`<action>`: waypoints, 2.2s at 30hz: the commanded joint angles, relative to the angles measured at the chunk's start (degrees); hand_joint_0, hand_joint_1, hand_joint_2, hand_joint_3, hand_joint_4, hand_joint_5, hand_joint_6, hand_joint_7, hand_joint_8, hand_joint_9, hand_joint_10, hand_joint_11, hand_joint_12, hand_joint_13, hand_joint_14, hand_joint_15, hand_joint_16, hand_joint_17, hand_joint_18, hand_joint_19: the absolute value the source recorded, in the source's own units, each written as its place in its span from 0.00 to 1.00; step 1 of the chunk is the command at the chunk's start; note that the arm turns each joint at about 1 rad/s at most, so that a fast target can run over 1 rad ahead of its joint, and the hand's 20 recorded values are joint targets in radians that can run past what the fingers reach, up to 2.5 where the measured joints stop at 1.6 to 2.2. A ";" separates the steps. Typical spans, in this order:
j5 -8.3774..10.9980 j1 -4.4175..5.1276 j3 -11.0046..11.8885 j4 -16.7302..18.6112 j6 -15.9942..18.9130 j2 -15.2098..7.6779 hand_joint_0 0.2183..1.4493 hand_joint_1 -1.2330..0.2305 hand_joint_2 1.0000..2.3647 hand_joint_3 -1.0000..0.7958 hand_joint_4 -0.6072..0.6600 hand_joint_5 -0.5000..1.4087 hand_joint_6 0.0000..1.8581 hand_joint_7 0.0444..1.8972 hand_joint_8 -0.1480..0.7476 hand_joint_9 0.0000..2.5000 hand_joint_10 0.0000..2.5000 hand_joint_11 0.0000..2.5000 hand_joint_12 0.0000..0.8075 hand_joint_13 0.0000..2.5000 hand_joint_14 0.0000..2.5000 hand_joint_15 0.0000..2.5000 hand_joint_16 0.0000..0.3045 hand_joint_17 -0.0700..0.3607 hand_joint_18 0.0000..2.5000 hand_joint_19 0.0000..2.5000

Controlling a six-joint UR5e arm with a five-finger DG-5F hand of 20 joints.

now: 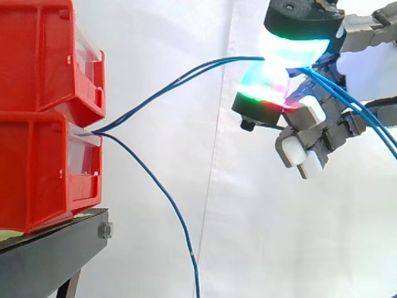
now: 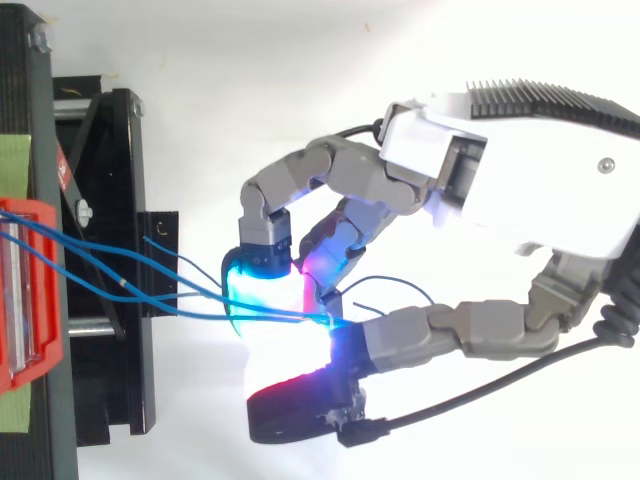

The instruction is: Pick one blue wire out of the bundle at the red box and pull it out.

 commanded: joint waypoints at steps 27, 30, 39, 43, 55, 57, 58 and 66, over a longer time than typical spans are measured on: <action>-0.16 -0.07 0.01 0.01 -0.03 0.02 0.30 0.32 0.01 0.52 0.63 0.21 0.50 0.55 0.63 0.46 0.00 0.31 0.59 0.42 0.01 0.23 0.21 0.49 0.40 0.20; -0.16 -0.07 0.01 0.01 0.06 0.02 0.31 0.31 0.01 0.51 0.63 0.21 0.50 0.54 0.62 0.45 0.00 0.31 0.57 0.41 0.01 0.23 0.20 0.48 0.40 0.20; 0.11 0.10 0.01 0.01 -0.03 -0.07 0.32 0.25 0.01 0.45 0.62 0.18 0.51 0.51 0.56 0.40 0.01 0.32 0.53 0.37 0.01 0.23 0.18 0.45 0.36 0.20; 0.11 0.19 0.01 0.01 -0.03 0.02 0.32 0.19 0.00 0.32 0.64 0.17 0.52 0.47 0.55 0.36 0.01 0.31 0.52 0.36 0.01 0.23 0.18 0.44 0.35 0.19; -0.07 0.28 0.01 0.01 0.06 0.02 0.23 0.39 0.00 0.28 0.65 0.18 0.51 0.47 0.59 0.41 0.01 0.31 0.56 0.38 0.01 0.22 0.20 0.47 0.36 0.21; 0.02 0.28 0.01 0.01 0.06 0.02 0.24 0.42 0.00 0.28 0.65 0.19 0.50 0.49 0.59 0.42 0.01 0.31 0.55 0.38 0.01 0.23 0.19 0.47 0.36 0.22; 0.02 0.28 0.01 0.01 0.06 0.02 0.25 0.43 0.00 0.29 0.65 0.19 0.50 0.50 0.59 0.43 0.01 0.31 0.55 0.39 0.01 0.23 0.19 0.46 0.36 0.22; 0.02 0.28 0.01 -0.08 0.06 -0.07 0.29 0.37 0.01 0.40 0.64 0.20 0.50 0.53 0.60 0.45 0.01 0.32 0.54 0.40 0.01 0.23 0.18 0.45 0.37 0.22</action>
